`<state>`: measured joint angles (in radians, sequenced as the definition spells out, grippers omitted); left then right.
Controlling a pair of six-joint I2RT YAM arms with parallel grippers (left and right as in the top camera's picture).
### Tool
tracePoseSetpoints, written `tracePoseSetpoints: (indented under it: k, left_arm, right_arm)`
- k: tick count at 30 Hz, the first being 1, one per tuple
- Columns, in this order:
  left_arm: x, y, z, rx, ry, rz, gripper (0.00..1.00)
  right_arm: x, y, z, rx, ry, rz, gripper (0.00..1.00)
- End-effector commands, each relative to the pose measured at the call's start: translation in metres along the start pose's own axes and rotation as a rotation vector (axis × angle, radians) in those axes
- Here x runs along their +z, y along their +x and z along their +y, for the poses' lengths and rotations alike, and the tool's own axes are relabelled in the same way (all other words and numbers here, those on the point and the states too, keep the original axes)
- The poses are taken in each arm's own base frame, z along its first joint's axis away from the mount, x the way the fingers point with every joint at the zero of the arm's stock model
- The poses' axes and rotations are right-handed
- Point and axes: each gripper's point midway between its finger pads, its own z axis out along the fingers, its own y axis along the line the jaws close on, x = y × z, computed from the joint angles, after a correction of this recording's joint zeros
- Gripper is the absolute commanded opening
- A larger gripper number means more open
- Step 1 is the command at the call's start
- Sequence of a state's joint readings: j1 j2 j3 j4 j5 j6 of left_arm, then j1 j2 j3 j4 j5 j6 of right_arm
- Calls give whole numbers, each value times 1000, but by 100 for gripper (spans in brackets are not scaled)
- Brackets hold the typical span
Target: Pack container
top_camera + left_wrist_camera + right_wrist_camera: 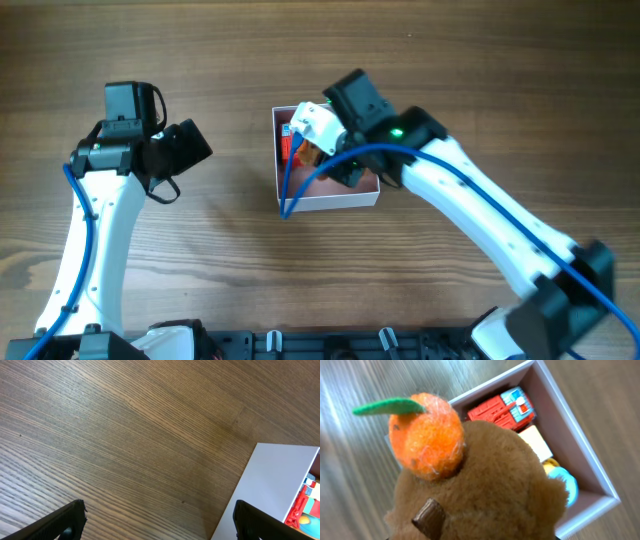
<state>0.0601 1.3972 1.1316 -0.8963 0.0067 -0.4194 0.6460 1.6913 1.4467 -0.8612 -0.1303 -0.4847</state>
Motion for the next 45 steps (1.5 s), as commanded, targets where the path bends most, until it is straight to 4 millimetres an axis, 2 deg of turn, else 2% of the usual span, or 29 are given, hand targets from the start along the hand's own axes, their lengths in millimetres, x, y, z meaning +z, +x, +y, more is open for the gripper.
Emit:
tracePoseSetpoints:
  k: [1,5,7,9,10,11,15,17,25,29,32,33,36,38,40,42,45]
  left_arm:
    - [4,6,-1,23,2,26,95]
    - [4,6,-1,23,2,27,95]
    - [4,6,-1,23,2,27,95]
    - [4,6,-1,23,2,27,95]
    - [4,6,-1,23,2,27,95]
    - [4,6,-1,23,2,26,95]
    - [4,6,-1,23,2,26,95]
    - [4,6,-1,23,2,25,95]
    - [4,5,-1,23,4,22,95]
    - [4,5,-1,23,4,21,95]
    - [4,5,-1,24,4,22,95]
    - [4,5,-1,24,4,22,95]
    - [4,5,-2,30,5,22,95]
    - [4,8,-6,74,10,24,98]
    - [4,12,-16,130,21,24,100]
    - [4,15,-27,174,21,9,100]
    - [3,17,-40,228,11,-27,100]
  right_arm:
    - [35,9,0,-82,-34,61,4]
    - [63,20,1,-75,-65,115,7]
    - [71,26,3,-70,-78,137,25]
    - [73,29,4,-68,-86,150,31]
    - [73,29,5,-68,-87,152,44]
    - [73,29,5,-67,-87,152,53]
    - [71,31,6,-66,-91,159,68]
    - [65,31,7,-66,-92,161,73]
    - [39,24,2,-74,-46,134,75]
    - [4,9,-10,-56,48,71,74]
    - [-44,-13,-24,16,156,-39,77]
    - [-62,-18,-31,66,203,-81,100]
    - [-121,-20,-59,303,340,-223,100]
    - [-155,-7,-76,432,393,-289,100]
    - [-183,19,-98,598,453,-327,100]
    - [-203,48,-119,729,510,-337,100]
    - [-220,82,-144,853,554,-346,100]
